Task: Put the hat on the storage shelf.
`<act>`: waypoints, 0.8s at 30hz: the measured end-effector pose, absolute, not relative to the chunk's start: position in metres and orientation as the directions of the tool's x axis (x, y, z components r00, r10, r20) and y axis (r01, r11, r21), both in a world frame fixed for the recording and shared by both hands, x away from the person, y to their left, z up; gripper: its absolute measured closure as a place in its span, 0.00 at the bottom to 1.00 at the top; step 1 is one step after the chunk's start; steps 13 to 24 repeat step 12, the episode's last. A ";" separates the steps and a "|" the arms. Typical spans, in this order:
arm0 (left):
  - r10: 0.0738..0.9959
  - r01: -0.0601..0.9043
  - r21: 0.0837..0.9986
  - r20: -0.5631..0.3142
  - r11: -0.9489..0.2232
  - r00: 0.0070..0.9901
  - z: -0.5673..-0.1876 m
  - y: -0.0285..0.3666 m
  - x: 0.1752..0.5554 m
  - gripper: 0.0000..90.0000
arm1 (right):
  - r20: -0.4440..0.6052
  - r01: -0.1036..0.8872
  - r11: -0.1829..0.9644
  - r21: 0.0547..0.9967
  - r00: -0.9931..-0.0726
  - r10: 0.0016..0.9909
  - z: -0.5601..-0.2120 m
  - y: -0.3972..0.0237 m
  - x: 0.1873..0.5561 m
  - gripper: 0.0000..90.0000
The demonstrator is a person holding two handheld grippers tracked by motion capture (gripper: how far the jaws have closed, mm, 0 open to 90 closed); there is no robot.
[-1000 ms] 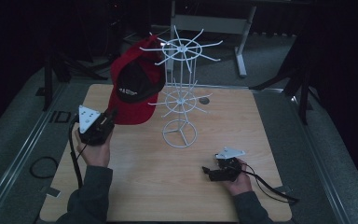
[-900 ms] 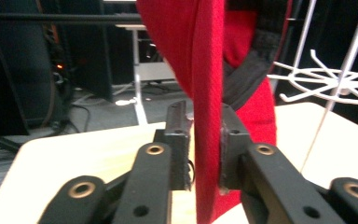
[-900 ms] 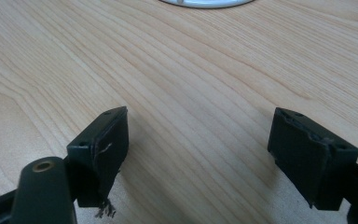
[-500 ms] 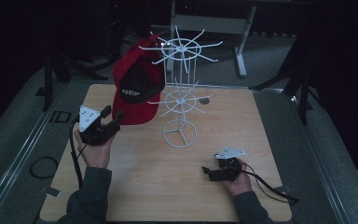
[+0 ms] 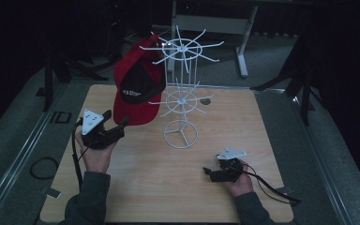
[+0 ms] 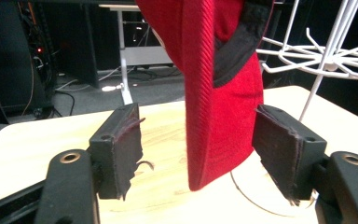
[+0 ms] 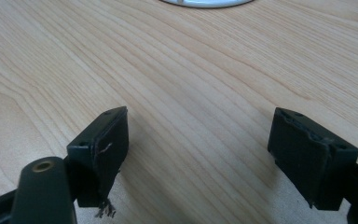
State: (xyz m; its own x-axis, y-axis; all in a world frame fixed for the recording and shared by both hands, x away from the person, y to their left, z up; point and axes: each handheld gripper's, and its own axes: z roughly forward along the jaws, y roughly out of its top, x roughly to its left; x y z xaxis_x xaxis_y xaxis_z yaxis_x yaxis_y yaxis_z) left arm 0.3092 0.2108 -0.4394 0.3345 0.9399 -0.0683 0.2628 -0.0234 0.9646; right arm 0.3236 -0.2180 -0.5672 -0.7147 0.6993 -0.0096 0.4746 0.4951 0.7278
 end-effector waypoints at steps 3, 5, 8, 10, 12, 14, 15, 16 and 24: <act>0.939 0.268 0.963 -0.078 -0.016 0.335 -0.443 0.212 0.308 0.35 | -0.009 0.474 0.495 0.728 -0.715 0.699 -0.567 -0.218 0.324 0.22; 0.937 0.272 0.962 -0.085 -0.011 0.339 -0.445 0.213 0.307 0.34 | -0.011 0.472 0.496 0.729 -0.716 0.698 -0.567 -0.218 0.324 0.22; 0.933 0.282 0.959 -0.090 -0.013 0.349 -0.450 0.214 0.306 0.34 | -0.010 0.473 0.495 0.729 -0.715 0.699 -0.567 -0.218 0.324 0.22; 0.931 0.290 0.957 -0.091 -0.017 0.354 -0.453 0.215 0.304 0.34 | -0.013 0.471 0.497 0.729 -0.716 0.698 -0.567 -0.218 0.324 0.22; 0.931 0.293 0.956 -0.092 -0.017 0.353 -0.455 0.215 0.304 0.34 | -0.012 0.473 0.496 0.728 -0.715 0.699 -0.567 -0.218 0.324 0.22; 0.931 0.293 0.956 -0.092 -0.017 0.353 -0.455 0.215 0.304 0.34 | -0.012 0.473 0.496 0.728 -0.715 0.699 -0.567 -0.218 0.324 0.22; 0.931 0.293 0.956 -0.092 -0.017 0.353 -0.455 0.215 0.304 0.34 | -0.012 0.473 0.496 0.728 -0.715 0.699 -0.567 -0.218 0.324 0.22; 0.931 0.293 0.956 -0.092 -0.017 0.353 -0.455 0.215 0.304 0.34 | -0.012 0.473 0.496 0.728 -0.715 0.699 -0.567 -0.218 0.324 0.22; 0.931 0.293 0.956 -0.092 -0.017 0.353 -0.455 0.215 0.304 0.34 | -0.012 0.473 0.496 0.728 -0.715 0.699 -0.567 -0.218 0.324 0.22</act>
